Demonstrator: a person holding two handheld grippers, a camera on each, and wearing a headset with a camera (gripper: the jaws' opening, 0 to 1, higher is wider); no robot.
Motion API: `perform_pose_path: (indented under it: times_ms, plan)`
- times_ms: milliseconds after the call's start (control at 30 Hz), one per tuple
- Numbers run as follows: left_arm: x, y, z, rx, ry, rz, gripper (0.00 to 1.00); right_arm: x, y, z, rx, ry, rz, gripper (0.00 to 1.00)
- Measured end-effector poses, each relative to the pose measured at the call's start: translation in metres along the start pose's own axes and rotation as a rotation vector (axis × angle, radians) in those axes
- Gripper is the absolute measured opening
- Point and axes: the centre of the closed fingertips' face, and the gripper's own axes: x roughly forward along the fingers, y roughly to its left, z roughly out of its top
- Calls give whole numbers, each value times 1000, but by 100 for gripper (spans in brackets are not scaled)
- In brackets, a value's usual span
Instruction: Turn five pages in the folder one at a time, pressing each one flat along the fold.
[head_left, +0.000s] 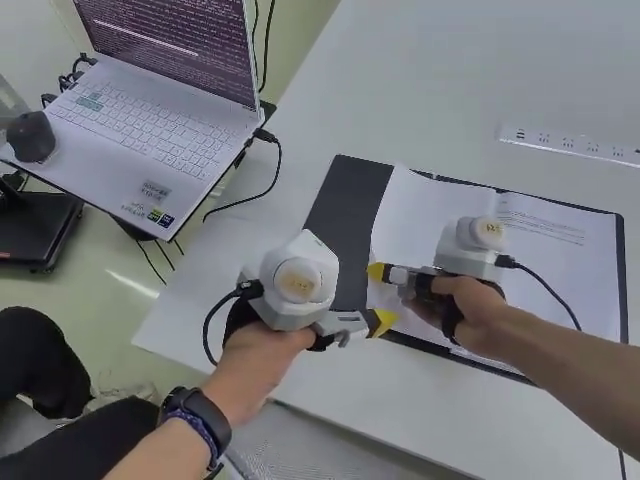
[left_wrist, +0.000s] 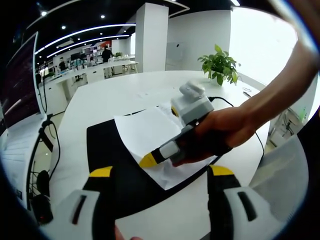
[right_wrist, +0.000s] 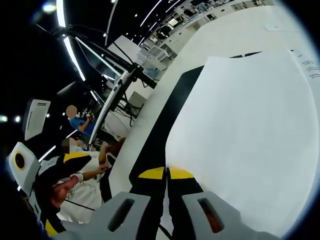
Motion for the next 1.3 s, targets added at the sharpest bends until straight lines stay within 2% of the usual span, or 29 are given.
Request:
perform_pose_path:
  times_ms: [200,367,567,700,900,1000,1100,1200,1300]
  plan:
    - [2,-2,3,4,5,2,74,3,-10,-6,-3,26,-28,0]
    - [4,-3,4,6,12,1,74,3,-13,-4,14,14,-30,1]
    - [6,-4,5,4,10,-1,74,4,-10,-2,24,13,-4,9]
    - [8,-5,4,3,11,-4,74,2,-2,-2,25,7,31,17]
    - [8,-6,0,-2,19,-10,74,-3,0,-3,57,-5,41,20]
    - [7,-4,-2,-18,16,-7,73,-10,10,4,78,-41,89,23]
    - [9,-3,-4,-29,17,-6,71,-19,14,10,63,-57,106,23]
    - [11,-2,-6,-33,24,-3,67,-28,15,20,44,-79,114,23]
    - [13,-3,-5,-34,20,-6,63,-37,10,30,27,-104,112,22]
